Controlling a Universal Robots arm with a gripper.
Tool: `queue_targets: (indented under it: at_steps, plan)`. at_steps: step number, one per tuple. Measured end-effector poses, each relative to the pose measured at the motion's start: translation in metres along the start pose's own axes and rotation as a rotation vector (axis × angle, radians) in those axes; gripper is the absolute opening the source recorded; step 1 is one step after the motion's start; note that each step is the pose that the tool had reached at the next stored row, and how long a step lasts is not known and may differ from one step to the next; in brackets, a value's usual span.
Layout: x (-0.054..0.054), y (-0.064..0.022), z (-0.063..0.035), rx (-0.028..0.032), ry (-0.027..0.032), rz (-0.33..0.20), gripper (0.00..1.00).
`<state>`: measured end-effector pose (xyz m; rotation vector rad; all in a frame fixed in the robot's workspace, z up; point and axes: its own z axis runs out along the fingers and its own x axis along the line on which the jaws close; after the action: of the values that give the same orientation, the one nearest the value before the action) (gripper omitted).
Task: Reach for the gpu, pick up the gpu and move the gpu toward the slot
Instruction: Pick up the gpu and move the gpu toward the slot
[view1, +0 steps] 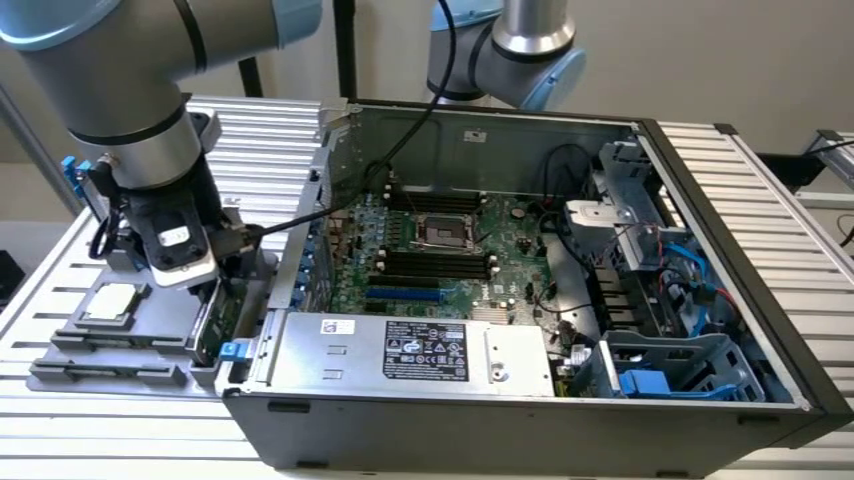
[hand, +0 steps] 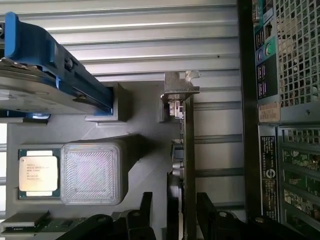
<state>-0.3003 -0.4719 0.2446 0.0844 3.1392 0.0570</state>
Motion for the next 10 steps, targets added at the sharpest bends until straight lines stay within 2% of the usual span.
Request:
queue_targets:
  at_steps: [6,7,10]
  plan:
    - [-0.0006,0.0,0.0014,-0.0001,0.0,0.0,0.46]
    - [-0.0007,0.0,0.0016,-0.0001,0.0,0.0,0.39]
    - [-0.001,0.0,0.0024,-0.0001,-0.0001,0.0,0.39]
